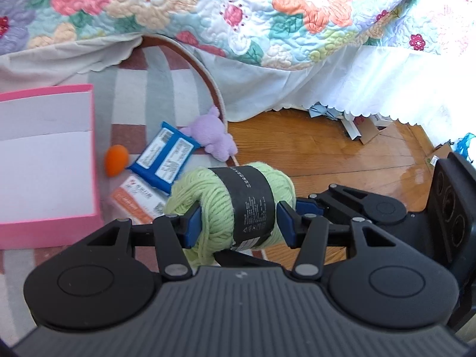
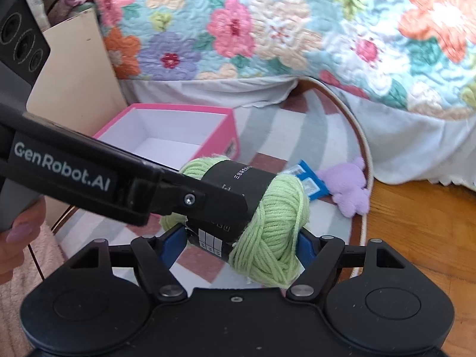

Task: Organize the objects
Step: 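Lift the green yarn with the left tool and carry it over the pink box, then lower the yarn into the pink box and open the left tool, then withdraw the left tool from the box toward the white packet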

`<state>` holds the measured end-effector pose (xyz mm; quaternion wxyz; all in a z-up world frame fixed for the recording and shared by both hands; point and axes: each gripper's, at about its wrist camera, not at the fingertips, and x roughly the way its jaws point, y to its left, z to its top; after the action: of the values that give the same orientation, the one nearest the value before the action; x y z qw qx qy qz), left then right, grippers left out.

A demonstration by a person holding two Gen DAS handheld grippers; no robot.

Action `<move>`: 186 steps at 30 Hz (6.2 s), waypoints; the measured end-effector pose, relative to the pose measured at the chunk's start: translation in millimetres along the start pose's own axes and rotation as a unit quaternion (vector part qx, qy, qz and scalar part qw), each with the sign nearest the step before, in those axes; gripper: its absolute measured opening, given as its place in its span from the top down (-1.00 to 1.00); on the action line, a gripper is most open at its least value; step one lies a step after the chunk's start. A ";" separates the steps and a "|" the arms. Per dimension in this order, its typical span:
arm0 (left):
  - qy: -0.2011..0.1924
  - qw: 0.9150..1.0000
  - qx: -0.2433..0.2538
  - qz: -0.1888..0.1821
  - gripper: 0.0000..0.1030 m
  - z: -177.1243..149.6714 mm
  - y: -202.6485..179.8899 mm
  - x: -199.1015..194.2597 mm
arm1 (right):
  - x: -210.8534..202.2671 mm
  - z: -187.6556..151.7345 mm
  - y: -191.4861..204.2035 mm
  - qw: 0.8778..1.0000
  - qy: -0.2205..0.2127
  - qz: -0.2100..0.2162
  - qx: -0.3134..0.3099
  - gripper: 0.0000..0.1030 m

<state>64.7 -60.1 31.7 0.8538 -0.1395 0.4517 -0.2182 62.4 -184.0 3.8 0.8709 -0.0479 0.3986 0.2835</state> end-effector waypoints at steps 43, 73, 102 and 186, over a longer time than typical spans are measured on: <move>-0.074 0.989 -0.052 0.116 0.03 50.5 134.9 -136.7 | 57.1 139.8 142.4 0.991 0.034 0.085 -0.100 -0.24; -0.078 0.977 -0.112 0.167 0.00 69.9 267.0 -33.7 | 224.3 158.1 117.7 0.991 0.048 0.115 -0.056 -0.03; -0.046 0.967 -0.124 0.217 0.03 63.4 310.1 15.3 | 305.0 149.2 123.9 0.987 0.140 0.079 -0.026 0.14; -0.013 0.964 -0.068 0.255 -0.48 -3.4 109.4 -149.2 | 6.6 109.2 120.8 0.982 0.039 0.061 -0.174 -0.66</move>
<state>14.7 108.8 88.2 0.8753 -0.0798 0.4752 0.0398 74.5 -46.3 90.2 0.8141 -0.1854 0.3789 0.3992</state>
